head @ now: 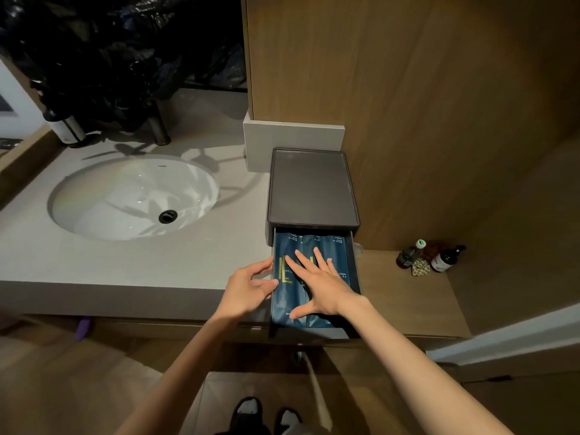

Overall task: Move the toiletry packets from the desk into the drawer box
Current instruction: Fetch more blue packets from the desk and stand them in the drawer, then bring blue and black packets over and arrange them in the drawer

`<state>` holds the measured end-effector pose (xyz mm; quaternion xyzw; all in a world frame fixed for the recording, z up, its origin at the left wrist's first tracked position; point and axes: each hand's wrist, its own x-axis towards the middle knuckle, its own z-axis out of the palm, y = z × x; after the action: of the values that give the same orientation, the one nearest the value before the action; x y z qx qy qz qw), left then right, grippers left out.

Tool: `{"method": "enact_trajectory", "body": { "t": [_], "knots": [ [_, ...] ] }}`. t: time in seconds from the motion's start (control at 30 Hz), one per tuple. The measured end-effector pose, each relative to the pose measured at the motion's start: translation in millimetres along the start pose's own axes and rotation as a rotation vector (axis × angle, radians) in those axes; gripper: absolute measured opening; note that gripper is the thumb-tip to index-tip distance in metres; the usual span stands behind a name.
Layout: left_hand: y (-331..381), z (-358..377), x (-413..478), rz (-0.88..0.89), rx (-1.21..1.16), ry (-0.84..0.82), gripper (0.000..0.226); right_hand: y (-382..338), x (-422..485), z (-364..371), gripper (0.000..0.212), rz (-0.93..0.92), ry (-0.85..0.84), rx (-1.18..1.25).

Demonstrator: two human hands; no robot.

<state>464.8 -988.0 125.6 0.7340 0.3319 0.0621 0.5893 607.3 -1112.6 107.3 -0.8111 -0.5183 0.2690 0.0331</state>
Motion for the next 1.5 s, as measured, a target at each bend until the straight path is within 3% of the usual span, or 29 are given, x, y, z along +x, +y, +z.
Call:
{"method": "enact_trajectory", "body": {
  "t": [0.2, 0.3, 0.5, 0.8, 0.97, 1.13, 1.3, 1.5],
  "knots": [
    [4.4, 2.3, -3.5, 0.006, 0.046, 0.016, 0.051, -3.2, -1.3, -5.1, 0.115, 0.022, -0.014, -0.033],
    [9.3, -5.1, -8.4, -0.007, 0.132, -0.022, 0.053, -5.1, -7.9, -15.3, 0.101, 0.052, 0.018, 0.006],
    [19.7, -53.2, -38.1, 0.093, 0.095, 0.033, 0.062, -34.6, -28.1, -40.0, 0.065, 0.033, 0.316, 0.15],
    [-20.1, -192.8, -131.5, 0.189, -0.179, 0.302, 0.038, -188.7, -30.8, -30.6, 0.037, -0.114, 0.593, 0.676],
    [-91.9, -281.2, -195.4, 0.102, -0.24, 0.395, 0.034, -298.6, -13.6, 37.5, 0.032, -0.089, 0.535, 0.889],
    [-155.4, -356.3, -233.2, -0.031, -0.307, 0.475, 0.03, -384.8, 13.0, 87.4, 0.032, -0.074, 0.367, 0.924],
    [-192.5, -413.5, -262.0, -0.065, -0.297, 0.55, 0.036, -456.2, 52.1, 99.5, 0.031, -0.096, 0.264, 0.903],
    [-215.1, -489.3, -243.8, -0.075, -0.305, 0.63, 0.035, -528.4, 126.2, 83.8, 0.029, -0.159, 0.292, 0.863]
  ]
}}
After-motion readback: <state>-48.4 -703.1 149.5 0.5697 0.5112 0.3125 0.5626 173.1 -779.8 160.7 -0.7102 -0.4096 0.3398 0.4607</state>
